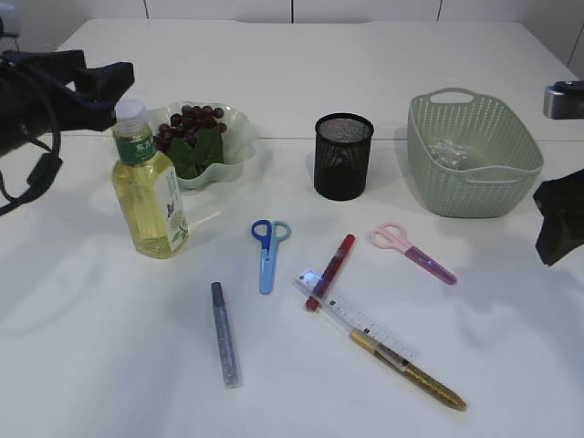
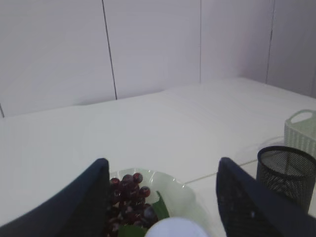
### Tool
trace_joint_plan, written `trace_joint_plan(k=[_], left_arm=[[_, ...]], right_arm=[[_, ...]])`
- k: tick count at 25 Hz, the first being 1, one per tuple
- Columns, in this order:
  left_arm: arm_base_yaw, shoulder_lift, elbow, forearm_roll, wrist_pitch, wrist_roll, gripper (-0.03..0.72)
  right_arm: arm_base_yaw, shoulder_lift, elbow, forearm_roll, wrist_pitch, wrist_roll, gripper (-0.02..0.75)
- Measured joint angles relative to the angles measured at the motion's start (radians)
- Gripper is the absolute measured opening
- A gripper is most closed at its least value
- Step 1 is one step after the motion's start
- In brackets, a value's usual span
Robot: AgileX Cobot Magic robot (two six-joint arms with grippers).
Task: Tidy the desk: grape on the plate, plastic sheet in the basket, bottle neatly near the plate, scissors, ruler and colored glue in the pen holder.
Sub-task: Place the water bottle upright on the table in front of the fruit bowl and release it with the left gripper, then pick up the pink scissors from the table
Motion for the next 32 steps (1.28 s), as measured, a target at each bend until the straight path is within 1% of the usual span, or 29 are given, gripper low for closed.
trace_joint_plan(k=[7, 11, 16, 20, 24, 29, 32], left_arm=[[0.0, -0.232, 0.002, -0.019, 0.415, -0.016, 0.487], [0.001, -0.357, 0.002, -0.041, 0.739, -0.065, 0.487], [0.001, -0.466, 0.005, -0.117, 1.163, -0.073, 0.487], [0.001, -0.488, -0.004, -0.188, 1.419, -0.075, 0.486], [0.001, -0.488, -0.009, -0.249, 1.574, -0.056, 0.486], [0.001, -0.489, -0.009, -0.328, 1.731, 0.029, 0.486], [0.001, -0.491, -0.009, -0.395, 1.803, 0.087, 0.486]], right_arm=[[0.0, 0.0, 0.0, 0.002, 0.007, 0.0, 0.563], [0.0, 0.0, 0.0, 0.002, 0.016, -0.008, 0.563], [0.0, 0.0, 0.0, 0.002, 0.021, -0.013, 0.563], [0.0, 0.0, 0.0, 0.006, 0.027, -0.013, 0.563], [0.0, 0.0, 0.0, 0.008, 0.031, -0.013, 0.563], [0.0, 0.0, 0.0, 0.008, 0.033, -0.013, 0.563], [0.0, 0.0, -0.008, 0.015, 0.048, -0.013, 0.535]])
